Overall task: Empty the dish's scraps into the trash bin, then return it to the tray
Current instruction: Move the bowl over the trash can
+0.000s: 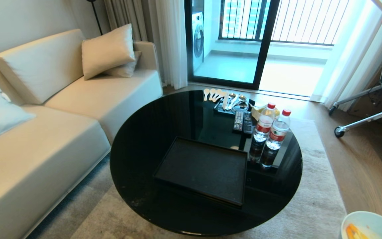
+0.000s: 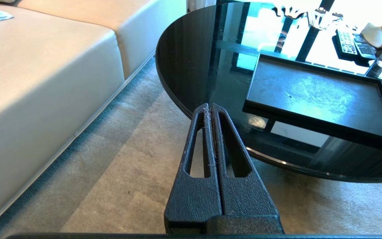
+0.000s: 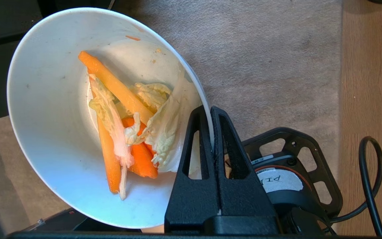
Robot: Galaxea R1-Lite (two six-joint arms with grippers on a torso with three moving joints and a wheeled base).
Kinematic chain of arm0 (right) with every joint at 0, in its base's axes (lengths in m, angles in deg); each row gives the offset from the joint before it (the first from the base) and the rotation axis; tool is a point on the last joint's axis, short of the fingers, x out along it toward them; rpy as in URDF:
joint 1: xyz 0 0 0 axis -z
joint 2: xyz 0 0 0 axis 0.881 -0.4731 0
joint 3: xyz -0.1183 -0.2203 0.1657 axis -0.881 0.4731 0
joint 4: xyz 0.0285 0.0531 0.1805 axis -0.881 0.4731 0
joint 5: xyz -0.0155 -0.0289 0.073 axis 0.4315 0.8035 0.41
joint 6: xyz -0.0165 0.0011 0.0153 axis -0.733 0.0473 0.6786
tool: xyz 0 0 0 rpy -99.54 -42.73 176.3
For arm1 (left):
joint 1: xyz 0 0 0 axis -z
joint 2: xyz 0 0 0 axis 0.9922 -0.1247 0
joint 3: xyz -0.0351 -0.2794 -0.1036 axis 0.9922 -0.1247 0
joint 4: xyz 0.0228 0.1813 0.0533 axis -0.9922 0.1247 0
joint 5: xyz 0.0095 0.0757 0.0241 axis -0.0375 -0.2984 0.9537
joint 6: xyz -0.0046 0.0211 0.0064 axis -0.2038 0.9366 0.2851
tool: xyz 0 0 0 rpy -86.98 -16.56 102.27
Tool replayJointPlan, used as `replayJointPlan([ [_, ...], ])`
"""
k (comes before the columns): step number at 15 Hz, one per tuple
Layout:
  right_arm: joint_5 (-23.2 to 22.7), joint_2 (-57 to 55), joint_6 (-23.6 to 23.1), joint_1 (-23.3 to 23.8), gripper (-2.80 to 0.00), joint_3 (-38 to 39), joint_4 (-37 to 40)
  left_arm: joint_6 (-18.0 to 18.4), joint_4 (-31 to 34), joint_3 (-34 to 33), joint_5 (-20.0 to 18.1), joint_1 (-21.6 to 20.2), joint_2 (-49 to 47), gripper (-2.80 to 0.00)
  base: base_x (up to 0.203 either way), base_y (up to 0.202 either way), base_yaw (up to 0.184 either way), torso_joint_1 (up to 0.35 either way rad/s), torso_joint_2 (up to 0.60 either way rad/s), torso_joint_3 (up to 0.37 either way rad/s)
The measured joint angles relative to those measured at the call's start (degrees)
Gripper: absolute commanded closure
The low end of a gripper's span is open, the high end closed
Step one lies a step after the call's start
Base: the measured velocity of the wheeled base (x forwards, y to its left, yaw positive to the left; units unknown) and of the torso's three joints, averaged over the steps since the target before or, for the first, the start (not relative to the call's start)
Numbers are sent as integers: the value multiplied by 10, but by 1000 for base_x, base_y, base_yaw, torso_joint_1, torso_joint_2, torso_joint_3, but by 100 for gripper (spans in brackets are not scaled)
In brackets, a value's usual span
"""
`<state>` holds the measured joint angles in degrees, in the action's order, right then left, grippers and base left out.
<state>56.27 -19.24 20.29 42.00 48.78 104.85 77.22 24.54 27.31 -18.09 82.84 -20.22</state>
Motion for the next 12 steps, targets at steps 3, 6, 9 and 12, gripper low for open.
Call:
replayJointPlan([
  [3, 0, 4, 0, -1, 0, 4, 2, 0, 0, 0, 0, 0, 0, 0, 0, 0, 0, 0, 0, 0],
  [6, -2, 7, 0, -1, 0, 6, 2, 0, 0, 0, 0, 0, 0, 0, -130, 0, 1, 5, 2, 2],
  [9, -1, 8, 0, -1, 0, 15, 1, 0, 0, 0, 0, 0, 0, 0, -188, 0, 0, -2, 4, 5],
  [12, -1, 9, 1, -1, 0, 18, 2, 0, 0, 0, 0, 0, 0, 0, -186, 0, 1, 3, 4, 9],
])
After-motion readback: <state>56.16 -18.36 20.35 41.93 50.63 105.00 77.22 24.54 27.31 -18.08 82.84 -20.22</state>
